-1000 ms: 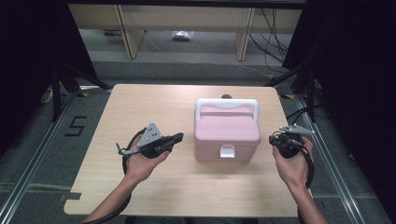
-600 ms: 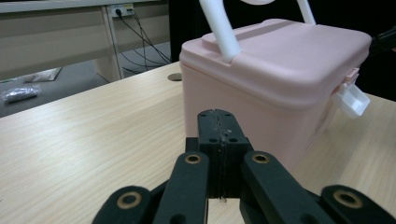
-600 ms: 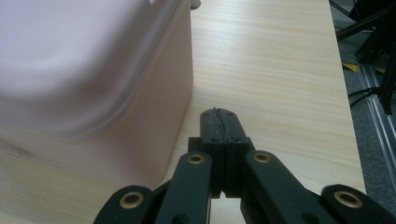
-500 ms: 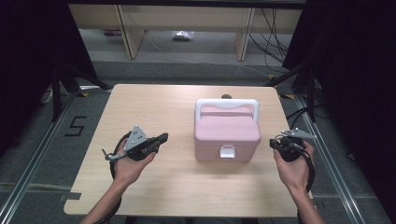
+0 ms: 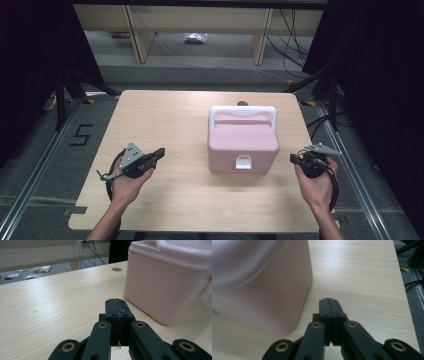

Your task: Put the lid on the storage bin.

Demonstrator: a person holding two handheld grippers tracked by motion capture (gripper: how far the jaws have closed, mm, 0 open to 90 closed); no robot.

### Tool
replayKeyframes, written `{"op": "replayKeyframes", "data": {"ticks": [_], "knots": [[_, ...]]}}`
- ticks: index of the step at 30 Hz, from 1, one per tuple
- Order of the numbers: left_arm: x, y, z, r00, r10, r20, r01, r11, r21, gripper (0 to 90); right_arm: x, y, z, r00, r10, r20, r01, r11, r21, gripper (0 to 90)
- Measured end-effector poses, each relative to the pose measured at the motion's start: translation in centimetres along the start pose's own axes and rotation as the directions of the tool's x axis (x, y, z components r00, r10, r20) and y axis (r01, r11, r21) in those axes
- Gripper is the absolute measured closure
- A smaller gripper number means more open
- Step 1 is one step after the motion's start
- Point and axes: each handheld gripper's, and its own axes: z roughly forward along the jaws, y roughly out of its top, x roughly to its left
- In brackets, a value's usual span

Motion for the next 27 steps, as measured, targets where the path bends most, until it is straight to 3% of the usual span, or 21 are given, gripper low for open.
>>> {"op": "replayKeyframes", "data": {"ticks": [1,2,4,7,8,9,10,11,12,13,14,15,20,21,23,24,27], "knots": [[0.2,-0.1,-0.1,1.0000,-0.003,-0.007,0.003,1.0000,-0.001,89.0,0.3,-0.2,-0.1,0.9988,0.045,0.022,-0.045,0.999,0.009,90.0],[0.3,-0.3,-0.2,0.9999,-0.004,-0.014,0.004,1.0000,-0.004,89.0,-0.1,-0.2,0.0,0.9998,0.005,0.020,-0.005,1.000,-0.001,90.0],[0.7,-0.5,-0.4,0.9997,-0.008,-0.025,0.008,1.0000,0.000,88.9,0.1,-0.5,0.2,0.9990,0.042,0.017,-0.042,0.999,-0.001,90.0],[1.1,-0.9,-0.5,0.9993,-0.015,-0.033,0.014,0.9999,-0.008,88.7,-0.5,-0.8,0.3,0.9999,0.009,0.012,-0.009,1.000,-0.020,90.0],[1.2,-1.0,-0.6,0.9991,-0.017,-0.040,0.017,0.9998,-0.007,88.6,-0.3,-0.9,0.1,0.9989,0.044,0.017,-0.043,0.999,-0.011,90.0],[1.3,-1.1,-0.7,0.9987,-0.011,-0.049,0.011,0.9999,0.001,88.6,-0.5,-0.9,0.2,0.9994,0.029,0.016,-0.029,0.999,-0.019,90.0],[1.4,-1.2,-0.8,0.9982,-0.010,-0.059,0.011,0.9999,0.005,88.5,-0.4,-1.0,0.2,0.9985,0.051,0.018,-0.051,0.999,-0.015,90.0],[1.5,-1.3,-0.9,0.9981,-0.006,-0.062,0.006,1.0000,0.004,88.2,-0.7,-1.1,0.3,0.9998,0.015,0.015,-0.015,1.000,-0.025,90.0],[1.6,-1.5,-1.0,0.9978,-0.012,-0.066,0.013,0.9999,0.006,88.0,-0.4,-1.2,0.2,0.9981,0.060,0.011,-0.060,0.998,-0.023,90.0],[1.7,-1.6,-1.0,0.9976,-0.014,-0.068,0.014,0.9999,0.001,87.8,-0.4,-1.3,0.2,0.9980,0.063,0.007,-0.062,0.998,-0.023,90.0],[1.8,-1.7,-1.1,0.9975,-0.014,-0.069,0.014,0.9999,-0.002,87.4,-0.8,-1.4,0.2,0.9997,0.014,0.021,-0.013,1.000,-0.026,90.0],[1.9,-1.8,-1.1,0.9974,-0.019,-0.070,0.018,0.9998,-0.005,87.0,-0.8,-1.5,0.3,0.9996,0.026,0.003,-0.026,0.999,-0.029,90.0],[2.2,-2.1,-1.4,0.9958,-0.022,-0.089,0.022,0.9998,-0.003,85.7,-0.9,-1.9,0.6,0.9997,0.021,0.016,-0.021,0.999,-0.032,88.9],[2.2,-2.2,-1.5,0.9954,-0.021,-0.093,0.021,0.9998,0.001,85.6,-0.4,-2.0,0.5,0.9975,0.069,0.017,-0.069,0.997,-0.026,88.7],[2.3,-2.3,-1.6,0.9950,-0.019,-0.098,0.019,0.9998,0.004,85.3,-0.4,-2.0,0.4,0.9980,0.060,0.020,-0.060,0.998,-0.015,88.3],[2.4,-2.3,-1.7,0.9945,-0.024,-0.102,0.024,0.9997,0.001,85.2,-0.8,-2.1,0.7,0.9998,0.019,0.012,-0.018,0.999,-0.037,88.1],[2.6,-2.5,-1.8,0.9935,-0.025,-0.111,0.025,0.9997,-0.002,84.4,-0.6,-2.2,0.7,0.9992,0.037,0.018,-0.036,0.999,-0.039,87.6]]}}
